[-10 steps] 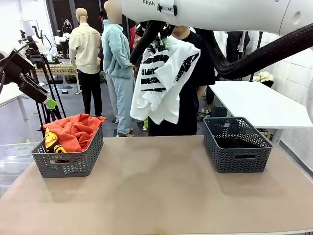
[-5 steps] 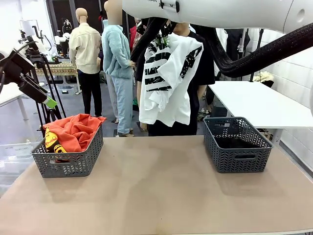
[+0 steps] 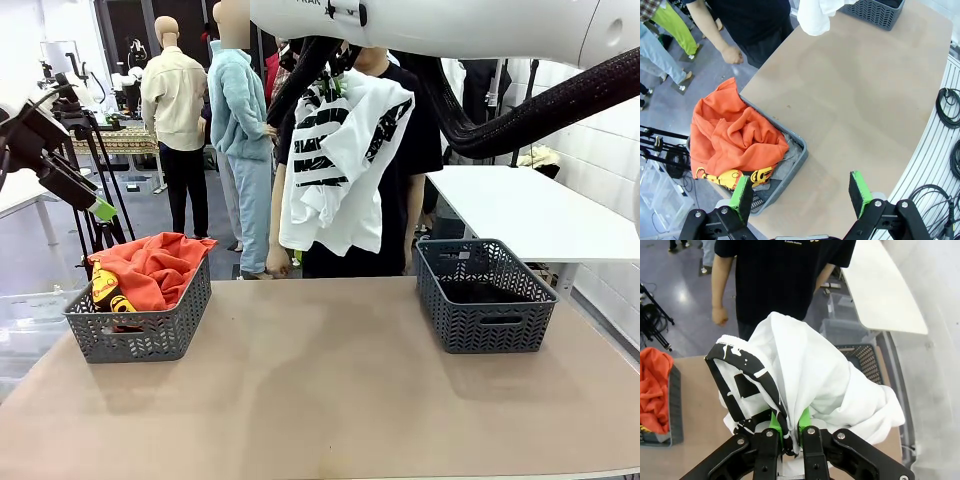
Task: Sort the tops and bottoms.
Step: Sort the clothes according to human instructions.
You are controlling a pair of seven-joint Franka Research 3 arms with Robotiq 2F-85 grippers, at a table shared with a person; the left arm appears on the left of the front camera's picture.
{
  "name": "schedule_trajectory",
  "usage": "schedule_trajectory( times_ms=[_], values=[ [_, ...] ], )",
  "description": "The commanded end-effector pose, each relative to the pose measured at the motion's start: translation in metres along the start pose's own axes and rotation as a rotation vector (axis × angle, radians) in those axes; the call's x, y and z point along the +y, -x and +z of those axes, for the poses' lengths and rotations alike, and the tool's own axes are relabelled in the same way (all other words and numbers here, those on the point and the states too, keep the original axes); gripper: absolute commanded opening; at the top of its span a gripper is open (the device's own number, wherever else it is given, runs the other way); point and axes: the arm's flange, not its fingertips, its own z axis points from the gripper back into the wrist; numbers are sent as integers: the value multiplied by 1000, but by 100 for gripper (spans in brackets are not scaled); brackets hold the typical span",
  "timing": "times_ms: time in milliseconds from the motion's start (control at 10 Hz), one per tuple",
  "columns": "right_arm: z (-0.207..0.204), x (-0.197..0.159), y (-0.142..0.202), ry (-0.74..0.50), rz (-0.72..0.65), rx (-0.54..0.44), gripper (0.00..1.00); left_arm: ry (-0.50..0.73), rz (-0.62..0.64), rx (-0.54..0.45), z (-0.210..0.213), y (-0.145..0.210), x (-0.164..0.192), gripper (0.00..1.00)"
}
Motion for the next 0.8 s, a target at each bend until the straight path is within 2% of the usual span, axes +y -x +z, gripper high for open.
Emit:
schedule_trajectory(
  times_ms=[0,700],
  values=[
    [2,-5,4,-2,-4,7,0,4,2,-2,0,2,0,100],
    [2,-5,4,-2,-4,7,0,4,2,-2,0,2,0,100]
  ],
)
